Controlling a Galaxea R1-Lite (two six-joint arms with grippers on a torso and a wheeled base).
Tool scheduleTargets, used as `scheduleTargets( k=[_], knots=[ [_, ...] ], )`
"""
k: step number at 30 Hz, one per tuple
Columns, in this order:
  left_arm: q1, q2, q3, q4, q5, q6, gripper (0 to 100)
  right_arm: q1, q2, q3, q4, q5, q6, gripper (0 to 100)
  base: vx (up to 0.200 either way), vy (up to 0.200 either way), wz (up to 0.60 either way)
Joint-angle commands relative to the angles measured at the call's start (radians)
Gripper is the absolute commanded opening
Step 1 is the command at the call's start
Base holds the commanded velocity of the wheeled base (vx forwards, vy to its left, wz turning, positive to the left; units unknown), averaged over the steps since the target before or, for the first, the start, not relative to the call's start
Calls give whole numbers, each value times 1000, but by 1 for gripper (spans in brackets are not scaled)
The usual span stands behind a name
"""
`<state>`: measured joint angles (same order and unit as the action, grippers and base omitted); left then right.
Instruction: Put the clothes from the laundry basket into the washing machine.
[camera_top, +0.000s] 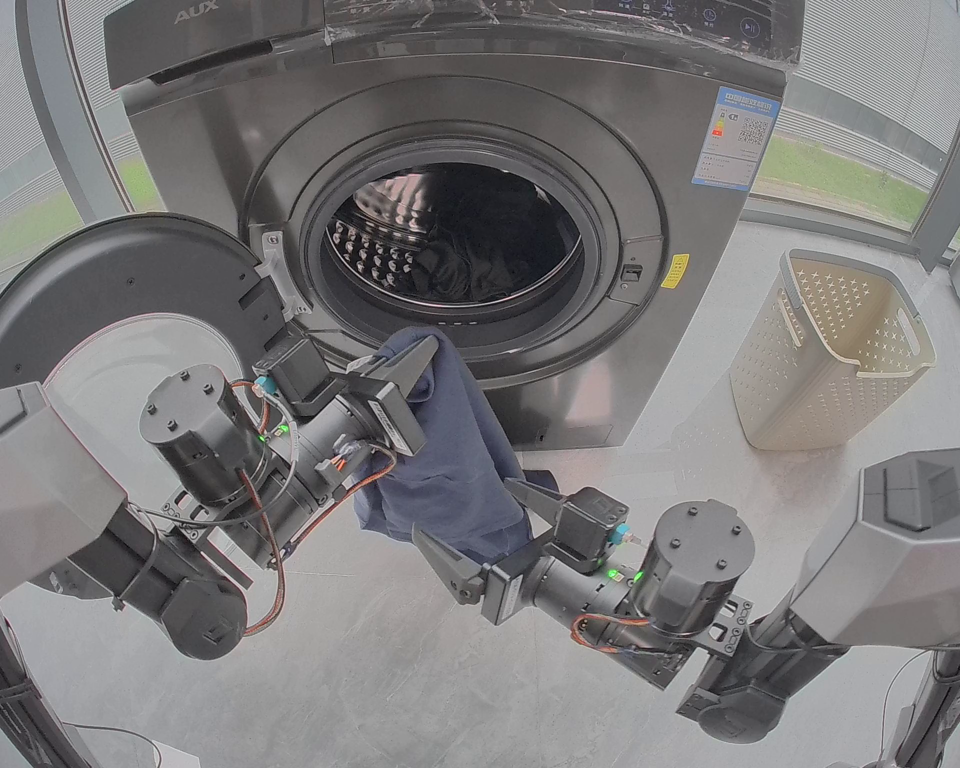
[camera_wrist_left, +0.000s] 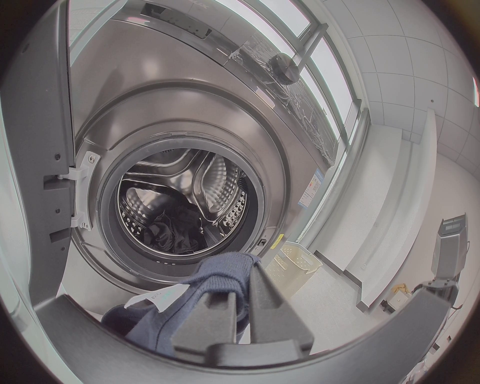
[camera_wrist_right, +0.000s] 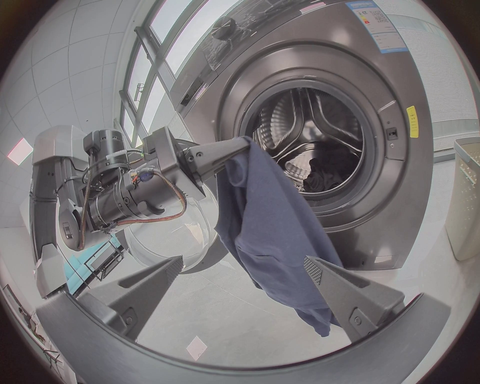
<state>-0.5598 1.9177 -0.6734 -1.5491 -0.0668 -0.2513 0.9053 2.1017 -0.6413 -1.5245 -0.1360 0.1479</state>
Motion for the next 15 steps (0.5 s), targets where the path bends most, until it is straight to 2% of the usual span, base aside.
scheduleTargets(
  k=[1, 8, 15],
  knots=[
    [0, -3, -8, 0, -1, 0, 0, 15, 109, -94, -13, 4, -2, 100, 0, 0, 0],
    [0, -8, -8, 0, -1, 0, 0, -5, 181, -212, 23, 6, -5, 100, 0, 0, 0],
    [-3, -12, -6, -2, -1, -2, 0, -62, 239, -359, 119, -1, -7, 100, 0, 0, 0]
  ],
)
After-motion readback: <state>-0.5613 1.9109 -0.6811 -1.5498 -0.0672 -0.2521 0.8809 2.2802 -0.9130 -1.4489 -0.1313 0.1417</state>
